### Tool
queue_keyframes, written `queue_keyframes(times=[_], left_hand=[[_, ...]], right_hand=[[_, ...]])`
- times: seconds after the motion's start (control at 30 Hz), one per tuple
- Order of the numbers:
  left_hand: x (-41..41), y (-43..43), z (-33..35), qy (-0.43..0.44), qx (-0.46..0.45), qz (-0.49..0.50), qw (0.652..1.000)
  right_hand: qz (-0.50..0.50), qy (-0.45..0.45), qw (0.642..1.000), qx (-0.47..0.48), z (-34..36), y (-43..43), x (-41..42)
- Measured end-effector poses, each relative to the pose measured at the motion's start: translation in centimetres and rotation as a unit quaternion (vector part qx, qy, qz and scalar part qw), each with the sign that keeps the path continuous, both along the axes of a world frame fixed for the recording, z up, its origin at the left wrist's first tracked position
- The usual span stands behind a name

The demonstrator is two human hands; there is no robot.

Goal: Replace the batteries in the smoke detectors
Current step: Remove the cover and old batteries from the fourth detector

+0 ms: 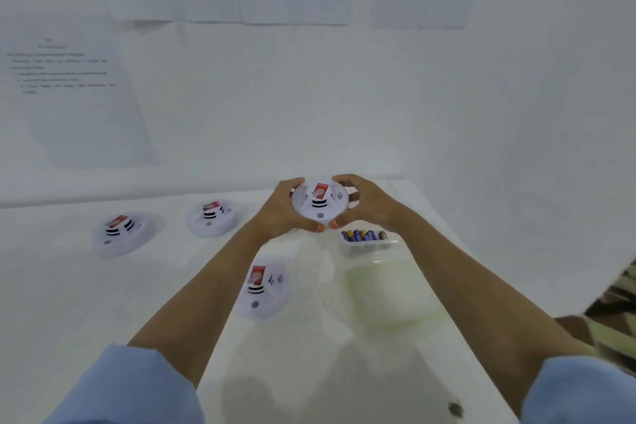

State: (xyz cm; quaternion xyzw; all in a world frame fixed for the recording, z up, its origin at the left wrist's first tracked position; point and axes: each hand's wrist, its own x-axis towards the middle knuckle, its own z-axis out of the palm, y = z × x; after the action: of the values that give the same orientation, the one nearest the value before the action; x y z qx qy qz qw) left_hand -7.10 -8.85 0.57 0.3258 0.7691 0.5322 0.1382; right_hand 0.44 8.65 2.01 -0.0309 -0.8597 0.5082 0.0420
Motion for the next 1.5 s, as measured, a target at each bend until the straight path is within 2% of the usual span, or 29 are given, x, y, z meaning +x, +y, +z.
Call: queue_keyframes(times=[0.2, 0.3, 0.43, 0.5, 0.6, 0.67, 0.77, 0.87, 0.97, 1.2, 1.5], left_hand=[[0.1, 6.2, -0.8, 0.015, -0.093, 0.014, 0.995], [0.1, 8.4, -0.4, 0.041, -0.101, -0.007, 0.994], [-0.7, 9.5, 0.1, 0.006, -0.002, -0.023, 1.0], [-0.7, 9.6, 0.2, -0.03, 0.062, -0.03, 0.997], [-0.7, 10.1, -0.3, -0.059, 0.12, -0.041, 0.99], [-0.6, 10.2, -0.5, -0.065, 0.131, -0.05, 0.988], [-0.6, 10.2, -0.9, -0.037, 0.115, -0.05, 0.991], [-0.5, 9.8, -1.8, 0.011, 0.095, 0.004, 0.995], [-0.2, 9.7, -2.6, 0.052, 0.063, 0.004, 0.997], [-0.1, 9.7, -3.4, 0.03, 0.1, 0.0, 0.995], [-0.7, 9.1, -4.0, 0.037, 0.113, 0.002, 0.993]], right_hand=[[0.041, -0.013, 0.998, -0.042, -0.2, 5.8, -0.2], [0.055, -0.005, 0.997, -0.054, 0.3, 7.7, -0.7], [0.033, 0.031, 0.967, -0.252, 1.3, 9.2, -1.6], [0.008, 0.037, 0.966, -0.255, 1.4, 9.7, -2.1], [0.037, -0.045, 0.975, -0.214, 0.9, 9.7, -2.5], [0.061, -0.085, 0.961, -0.254, 0.2, 9.4, -2.6], [0.036, -0.066, 0.947, -0.312, -0.7, 9.4, -2.5], [-0.013, -0.046, 0.954, -0.294, -1.2, 9.5, -2.6], [-0.028, -0.03, 0.969, -0.243, -1.6, 9.0, -2.5], [-0.023, -0.017, 0.979, -0.202, -2.4, 7.9, -2.2], [-0.004, -0.049, 0.98, -0.195, -2.4, 7.5, -2.2]])
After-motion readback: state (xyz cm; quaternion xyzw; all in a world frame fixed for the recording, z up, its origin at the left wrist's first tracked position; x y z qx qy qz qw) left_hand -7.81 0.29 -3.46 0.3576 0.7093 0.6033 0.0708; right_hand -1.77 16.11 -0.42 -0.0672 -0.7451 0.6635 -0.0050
